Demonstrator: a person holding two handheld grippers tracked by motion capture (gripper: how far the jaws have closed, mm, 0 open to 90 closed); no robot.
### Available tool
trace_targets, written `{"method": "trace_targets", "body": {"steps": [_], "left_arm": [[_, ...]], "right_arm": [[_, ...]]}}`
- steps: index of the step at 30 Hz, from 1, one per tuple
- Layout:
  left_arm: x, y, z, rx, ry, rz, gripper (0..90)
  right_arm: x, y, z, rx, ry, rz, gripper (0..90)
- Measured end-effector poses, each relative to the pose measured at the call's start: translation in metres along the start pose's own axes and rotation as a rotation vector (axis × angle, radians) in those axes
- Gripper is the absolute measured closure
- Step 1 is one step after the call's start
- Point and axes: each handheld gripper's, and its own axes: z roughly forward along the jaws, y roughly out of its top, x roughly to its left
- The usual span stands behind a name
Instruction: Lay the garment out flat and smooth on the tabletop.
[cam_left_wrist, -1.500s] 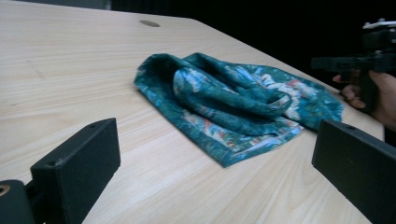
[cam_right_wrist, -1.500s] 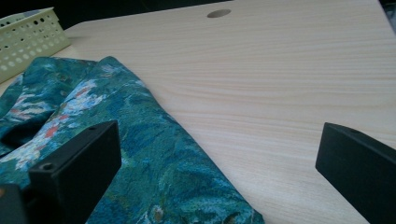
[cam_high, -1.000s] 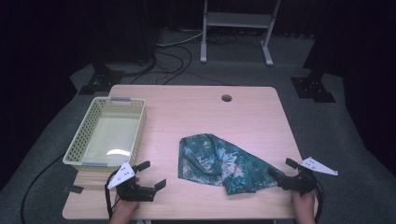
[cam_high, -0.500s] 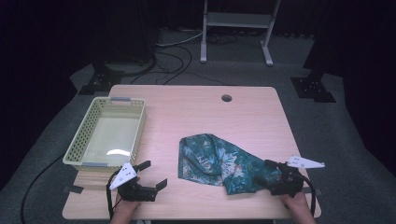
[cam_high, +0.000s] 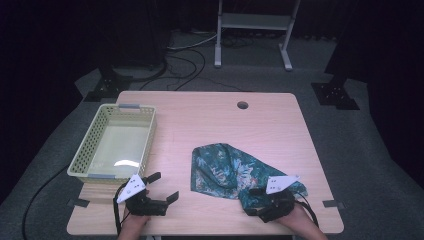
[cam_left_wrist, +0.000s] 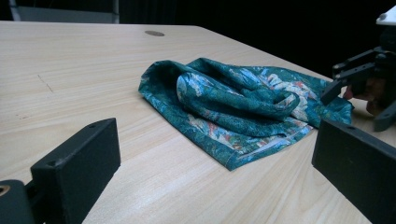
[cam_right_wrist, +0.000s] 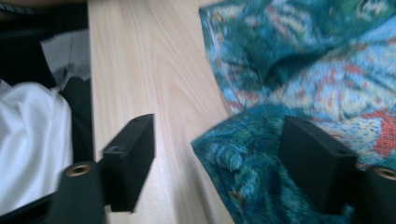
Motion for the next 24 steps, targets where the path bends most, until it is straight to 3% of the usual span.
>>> {"method": "trace_targets", "body": {"steps": [3, 6, 8, 11, 14, 18, 24], "left_arm": [[-0.001, 0.0, 0.001, 0.009, -0.003, 0.01, 0.4], [0.0, 0.0, 0.001, 0.005, -0.001, 0.006, 0.4], [0.0, 0.0, 0.0, 0.004, 0.0, 0.002, 0.4], [0.0, 0.0, 0.0, 0.006, -0.005, -0.001, 0.4], [-0.001, 0.0, 0.0, 0.01, -0.005, 0.007, 0.4], [-0.001, 0.0, -0.001, 0.004, -0.002, 0.002, 0.4], [-0.001, 0.0, -0.001, 0.001, -0.002, -0.003, 0.4]], "right_arm": [[0.001, -0.003, 0.009, 0.056, -0.044, -0.054, 33.1], [0.003, -0.002, 0.01, 0.064, -0.088, -0.094, 46.9], [0.004, -0.002, 0.01, 0.065, -0.088, -0.108, 55.3], [0.008, -0.002, 0.011, 0.069, -0.048, -0.115, 65.4], [0.015, -0.003, 0.01, 0.082, 0.058, -0.11, 72.3], [0.021, -0.007, 0.01, 0.097, 0.168, -0.101, 80.2], [0.029, -0.009, 0.009, 0.084, 0.205, -0.092, 84.1]]}}
